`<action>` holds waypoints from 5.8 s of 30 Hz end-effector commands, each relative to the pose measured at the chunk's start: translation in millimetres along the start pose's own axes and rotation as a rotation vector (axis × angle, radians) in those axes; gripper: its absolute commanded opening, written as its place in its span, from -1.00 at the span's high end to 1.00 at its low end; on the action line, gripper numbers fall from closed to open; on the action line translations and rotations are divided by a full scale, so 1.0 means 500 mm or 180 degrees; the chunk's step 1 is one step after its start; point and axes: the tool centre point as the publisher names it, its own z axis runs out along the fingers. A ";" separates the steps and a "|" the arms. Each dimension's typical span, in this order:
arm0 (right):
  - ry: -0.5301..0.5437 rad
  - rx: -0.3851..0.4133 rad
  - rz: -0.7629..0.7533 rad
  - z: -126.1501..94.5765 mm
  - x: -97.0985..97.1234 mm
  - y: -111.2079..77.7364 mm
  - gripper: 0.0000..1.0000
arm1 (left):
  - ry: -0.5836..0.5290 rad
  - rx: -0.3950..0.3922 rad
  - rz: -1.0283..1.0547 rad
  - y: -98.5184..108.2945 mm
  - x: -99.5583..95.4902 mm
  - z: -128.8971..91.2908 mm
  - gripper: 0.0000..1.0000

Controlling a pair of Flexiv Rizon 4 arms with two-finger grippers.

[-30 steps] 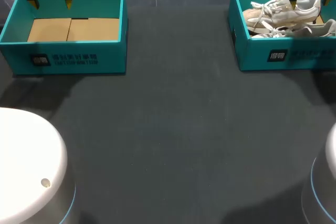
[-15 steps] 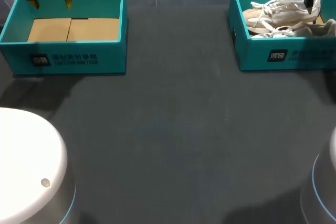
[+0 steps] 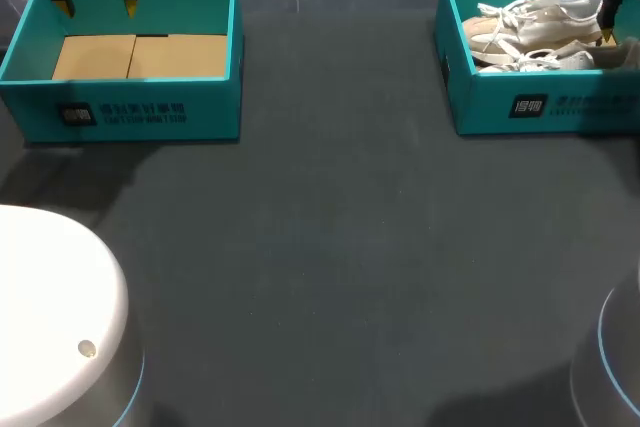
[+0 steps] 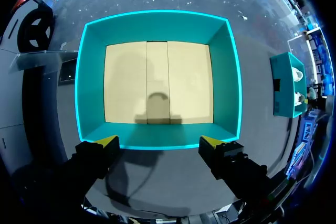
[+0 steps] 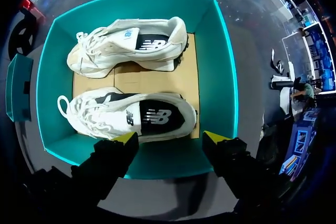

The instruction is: Take the shoe out of the shoebox, open the shoe tongue, remove and reinsert the insole, then place the shoe into the shoebox

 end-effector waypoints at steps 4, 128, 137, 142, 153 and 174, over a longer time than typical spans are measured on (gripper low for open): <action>0.0038 -0.0019 0.0002 0.033 -0.012 -0.001 -0.57 | 0.0000 0.0000 0.0000 0.000 0.000 0.000 -1.00; -0.0622 -0.0101 0.0016 -0.212 -0.107 -0.003 1.00 | 0.0000 0.0000 0.0000 0.000 0.000 0.000 -1.00; -0.0747 -0.0217 -0.0021 -0.295 -0.068 -0.083 1.00 | 0.0000 0.0000 0.0000 0.000 0.000 0.000 -1.00; -0.0863 -0.0245 -0.0028 -0.333 -0.024 -0.148 1.00 | 0.0000 0.0000 0.0000 0.000 0.000 0.000 -1.00; -0.1021 -0.0303 0.0010 -0.376 0.097 -0.307 1.00 | 0.0000 0.0000 0.0000 0.000 0.000 0.000 -1.00; -0.1039 -0.0191 0.0087 -0.358 0.208 -0.411 1.00 | 0.0000 0.0000 0.0000 0.000 0.000 0.000 -1.00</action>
